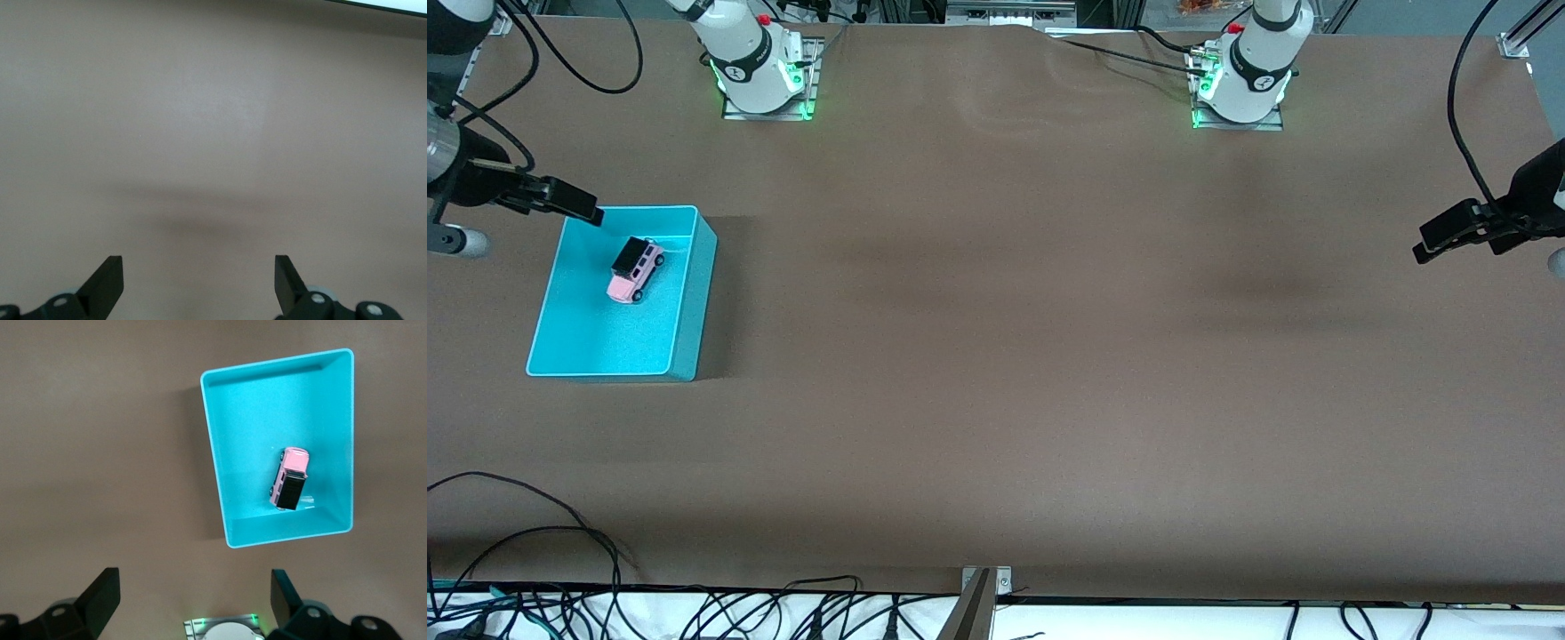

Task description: Wind and store pink jeep toy

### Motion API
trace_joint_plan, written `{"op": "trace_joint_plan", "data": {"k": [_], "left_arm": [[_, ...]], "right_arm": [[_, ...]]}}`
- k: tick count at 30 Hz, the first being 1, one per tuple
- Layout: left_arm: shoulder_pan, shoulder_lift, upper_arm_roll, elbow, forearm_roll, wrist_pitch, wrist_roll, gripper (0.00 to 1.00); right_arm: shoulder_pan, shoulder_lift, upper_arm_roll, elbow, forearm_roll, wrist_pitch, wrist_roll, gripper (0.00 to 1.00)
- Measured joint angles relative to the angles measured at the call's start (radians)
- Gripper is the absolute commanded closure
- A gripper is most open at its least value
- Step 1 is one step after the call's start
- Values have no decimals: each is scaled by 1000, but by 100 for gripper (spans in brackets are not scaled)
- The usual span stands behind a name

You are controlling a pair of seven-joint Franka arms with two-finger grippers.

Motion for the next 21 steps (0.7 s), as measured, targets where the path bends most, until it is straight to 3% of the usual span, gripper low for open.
{"op": "trace_joint_plan", "data": {"k": [9,21], "left_arm": [[0,0,-1,0,0,0,0,0],[-3,0,-11,0,0,0,0,0]], "right_arm": [[2,12,11,-13,54,91,27,0],[2,-17,22,-115,58,256,33,0]]}}
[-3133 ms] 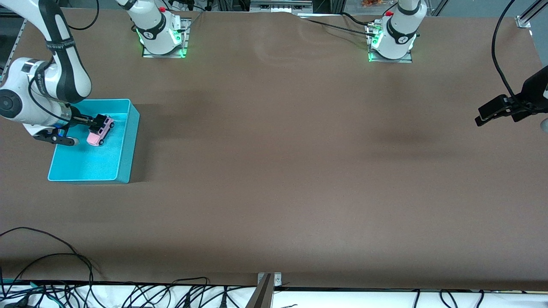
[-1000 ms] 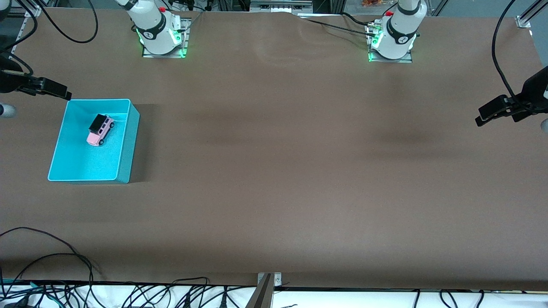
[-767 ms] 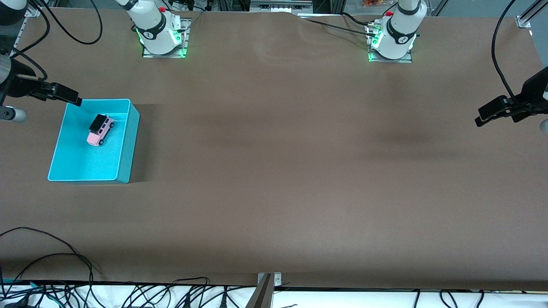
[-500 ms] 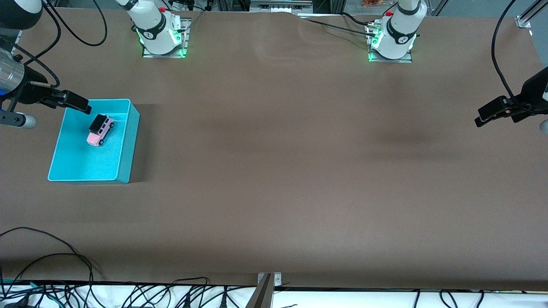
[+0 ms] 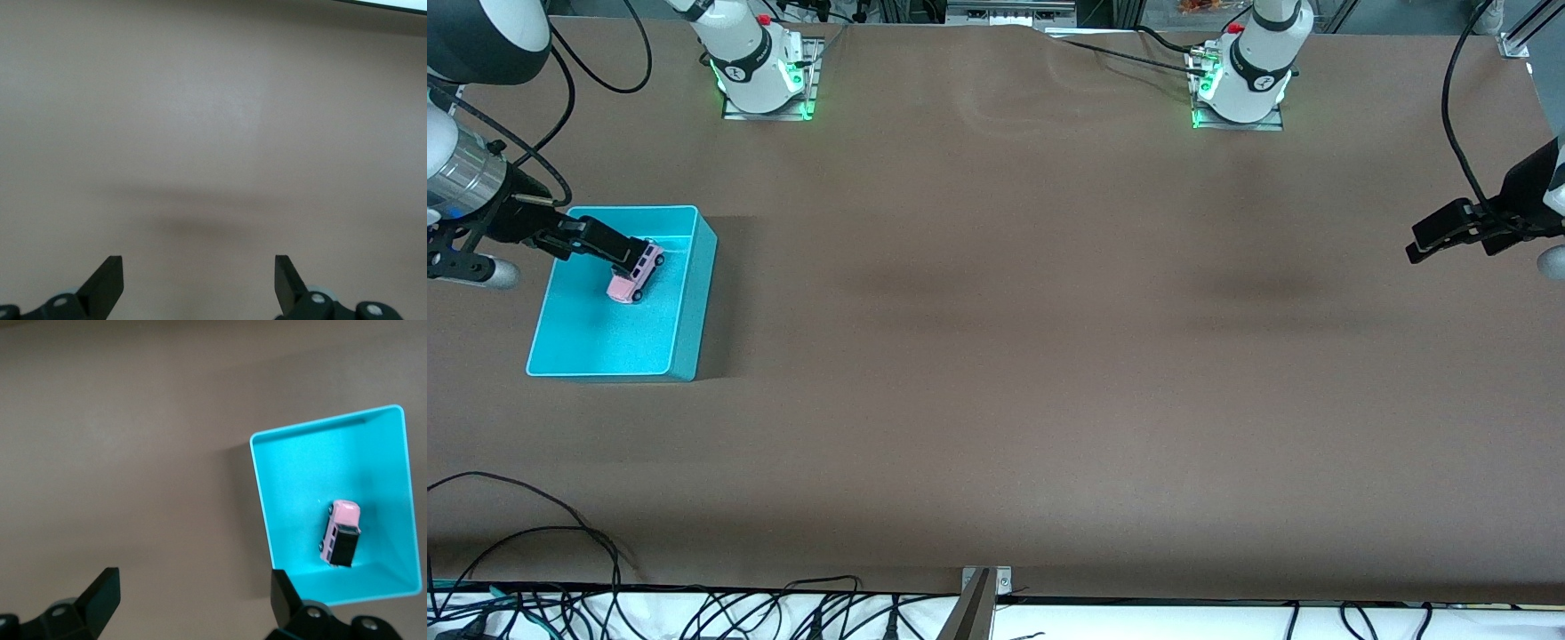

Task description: Wind and store pink jeep toy

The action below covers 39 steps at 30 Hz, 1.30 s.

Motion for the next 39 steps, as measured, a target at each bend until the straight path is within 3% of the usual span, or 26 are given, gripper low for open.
{"op": "trace_joint_plan", "data": {"k": [21,39], "left_arm": [[2,0,2,0,-48,0,0,0],[7,-2,3,0,-48,1,0,0]], "right_arm": [[-5,-59,-89,3,-4,-76,-259,0],[-10,-65,-112,27,-4,-132,-275,0]]}}
